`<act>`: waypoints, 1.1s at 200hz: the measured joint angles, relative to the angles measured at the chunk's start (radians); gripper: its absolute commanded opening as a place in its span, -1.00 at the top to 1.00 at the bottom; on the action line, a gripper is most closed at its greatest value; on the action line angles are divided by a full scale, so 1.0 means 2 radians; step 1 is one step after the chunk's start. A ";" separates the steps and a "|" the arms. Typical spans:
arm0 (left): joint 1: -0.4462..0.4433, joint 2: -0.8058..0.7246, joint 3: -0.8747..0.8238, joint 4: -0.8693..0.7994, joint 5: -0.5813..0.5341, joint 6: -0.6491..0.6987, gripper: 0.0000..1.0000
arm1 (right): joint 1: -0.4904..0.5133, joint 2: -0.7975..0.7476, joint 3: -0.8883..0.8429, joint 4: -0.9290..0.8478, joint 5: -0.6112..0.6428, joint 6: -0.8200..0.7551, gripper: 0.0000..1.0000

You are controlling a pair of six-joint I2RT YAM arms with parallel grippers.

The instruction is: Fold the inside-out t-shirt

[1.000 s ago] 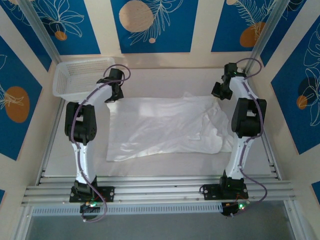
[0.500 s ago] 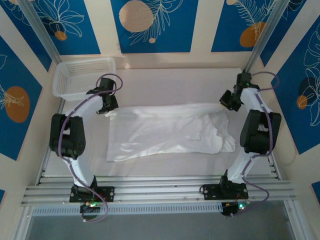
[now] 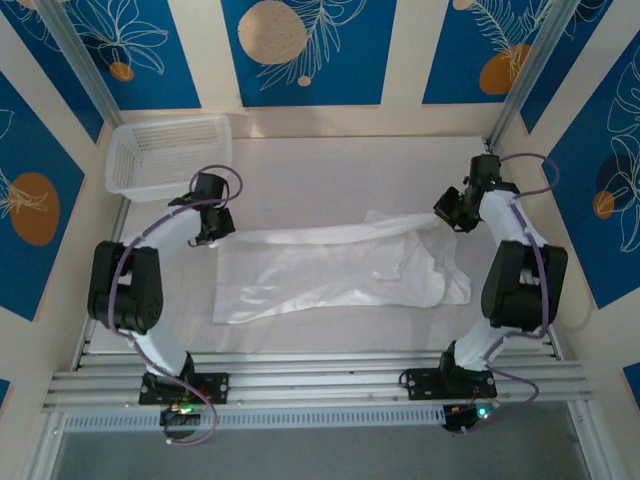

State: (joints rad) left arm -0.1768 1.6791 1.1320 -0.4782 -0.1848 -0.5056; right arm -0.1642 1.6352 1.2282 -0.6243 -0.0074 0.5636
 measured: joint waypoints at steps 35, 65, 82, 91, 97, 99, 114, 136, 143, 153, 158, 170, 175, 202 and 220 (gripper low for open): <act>0.000 -0.023 -0.024 0.026 -0.002 -0.014 1.00 | 0.005 -0.069 -0.104 0.035 0.000 0.034 1.00; 0.001 -0.007 -0.080 0.054 0.012 -0.024 0.93 | 0.003 -0.064 -0.181 0.044 0.011 0.050 0.73; 0.001 -0.002 -0.103 0.059 0.019 -0.025 0.57 | 0.002 -0.057 -0.189 0.041 0.010 0.051 0.47; 0.001 -0.003 -0.107 0.064 0.021 -0.031 0.39 | 0.003 -0.054 -0.182 0.036 0.011 0.045 0.26; 0.002 -0.006 -0.107 0.068 0.023 -0.030 0.28 | 0.005 -0.054 -0.174 0.031 0.014 0.045 0.23; 0.002 -0.007 -0.107 0.069 0.023 -0.030 0.26 | 0.006 -0.054 -0.172 0.030 0.015 0.046 0.23; 0.002 -0.024 -0.108 0.074 0.026 -0.030 0.08 | 0.011 -0.059 -0.150 0.026 0.023 0.046 0.07; -0.004 -0.082 -0.116 0.076 0.033 -0.031 -0.04 | 0.017 -0.078 -0.124 0.026 0.034 0.042 -0.16; -0.010 -0.106 -0.117 0.076 0.033 -0.032 -0.05 | 0.020 -0.083 -0.114 0.026 0.040 0.036 -0.18; -0.021 -0.138 -0.118 0.076 0.032 -0.033 -0.07 | 0.025 -0.084 -0.097 0.024 0.045 0.031 -0.28; -0.031 -0.153 -0.118 0.077 0.031 -0.033 -0.08 | 0.028 -0.081 -0.086 0.024 0.050 0.027 -0.32; -0.058 -0.187 -0.121 0.079 0.030 -0.033 -0.14 | 0.035 -0.065 -0.059 0.023 0.060 0.018 -0.34; -0.069 -0.198 -0.124 0.080 0.029 -0.032 -0.18 | 0.039 -0.056 -0.047 0.023 0.064 0.013 -0.34; -0.127 -0.233 -0.145 0.084 0.020 -0.031 -0.53 | 0.057 0.035 0.028 0.017 0.081 -0.006 -0.35; -0.143 -0.231 -0.155 0.081 0.014 -0.032 -0.55 | 0.068 0.099 0.066 0.006 0.087 -0.011 -0.33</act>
State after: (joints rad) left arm -0.4637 1.2171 0.8215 -0.3157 -0.1562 -0.5705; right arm -0.0288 1.8328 1.3594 -0.6128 0.1661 0.5407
